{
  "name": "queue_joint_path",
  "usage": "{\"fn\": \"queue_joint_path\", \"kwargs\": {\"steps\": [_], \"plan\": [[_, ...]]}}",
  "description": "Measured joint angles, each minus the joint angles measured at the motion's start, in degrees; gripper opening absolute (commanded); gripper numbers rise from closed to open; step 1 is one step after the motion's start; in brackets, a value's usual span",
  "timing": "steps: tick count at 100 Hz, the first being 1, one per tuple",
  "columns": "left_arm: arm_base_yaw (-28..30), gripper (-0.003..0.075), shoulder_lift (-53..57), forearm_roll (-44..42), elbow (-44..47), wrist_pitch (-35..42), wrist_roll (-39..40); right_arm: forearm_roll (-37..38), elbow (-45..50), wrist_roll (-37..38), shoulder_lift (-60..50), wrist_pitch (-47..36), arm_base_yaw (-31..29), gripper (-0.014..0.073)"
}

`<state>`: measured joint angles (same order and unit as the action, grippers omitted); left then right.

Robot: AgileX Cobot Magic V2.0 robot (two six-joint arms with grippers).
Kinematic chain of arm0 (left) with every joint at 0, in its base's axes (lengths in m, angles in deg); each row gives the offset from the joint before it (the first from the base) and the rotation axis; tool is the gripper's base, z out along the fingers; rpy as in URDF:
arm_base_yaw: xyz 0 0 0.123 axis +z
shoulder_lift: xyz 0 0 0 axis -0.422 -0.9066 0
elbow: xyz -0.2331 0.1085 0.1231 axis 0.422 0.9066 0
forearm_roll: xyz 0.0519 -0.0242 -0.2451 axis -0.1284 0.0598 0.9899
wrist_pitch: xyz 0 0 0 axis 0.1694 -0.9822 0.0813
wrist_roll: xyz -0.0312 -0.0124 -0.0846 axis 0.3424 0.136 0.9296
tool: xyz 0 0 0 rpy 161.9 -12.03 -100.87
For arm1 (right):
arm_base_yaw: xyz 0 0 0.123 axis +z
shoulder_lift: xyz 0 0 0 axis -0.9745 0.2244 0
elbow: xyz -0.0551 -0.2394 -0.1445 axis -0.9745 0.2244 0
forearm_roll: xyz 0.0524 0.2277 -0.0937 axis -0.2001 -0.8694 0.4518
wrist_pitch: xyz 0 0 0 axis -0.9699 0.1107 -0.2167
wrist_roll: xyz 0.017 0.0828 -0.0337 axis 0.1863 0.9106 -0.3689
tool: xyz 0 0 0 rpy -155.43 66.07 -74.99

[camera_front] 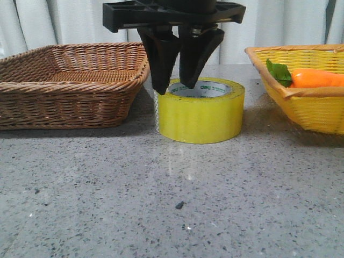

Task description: Transfer tape with both arms

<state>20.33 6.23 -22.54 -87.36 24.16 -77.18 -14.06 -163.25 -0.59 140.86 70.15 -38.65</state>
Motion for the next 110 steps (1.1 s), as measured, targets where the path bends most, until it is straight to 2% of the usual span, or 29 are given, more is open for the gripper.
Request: {"fn": "queue_joint_path", "kwargs": {"steps": [21, 41, 54, 70, 84, 99, 110], "plan": [[0.0, 0.0323, -0.8, 0.0, -5.8, -4.8, 0.0, 3.2, 0.0, 0.0, -2.3, 0.1, 0.1, 0.0269], [0.0, 0.0322, -7.4, 2.3, -15.0, -15.1, -0.4, 4.0, 0.0, 0.2, -10.0, -1.4, 0.1, 0.0265], [-1.6, 0.0322, -14.2, 8.7, -20.4, -20.5, -7.2, 4.3, 0.0, 0.4, -15.4, -2.8, 0.1, 0.0195], [-7.2, 0.0322, -22.4, 19.7, -24.9, -22.6, -19.5, 6.5, 0.0, 0.9, -21.7, -4.2, 0.1, 0.004], [-13.7, 0.0323, -30.3, 23.2, -27.5, -22.6, -23.2, 8.5, 0.0, 1.1, -27.0, -5.3, 0.1, -0.0055], [-21.5, 0.0323, -38.6, 23.7, -29.4, -20.8, -24.9, 10.4, 1.1, 1.3, -32.9, -7.1, 0.1, -0.006], [-27.2, 0.0323, -45.1, 23.8, -30.5, -19.5, -27.9, 13.8, 2.0, 5.3, -36.7, -7.5, 0.1, -0.006]]}}
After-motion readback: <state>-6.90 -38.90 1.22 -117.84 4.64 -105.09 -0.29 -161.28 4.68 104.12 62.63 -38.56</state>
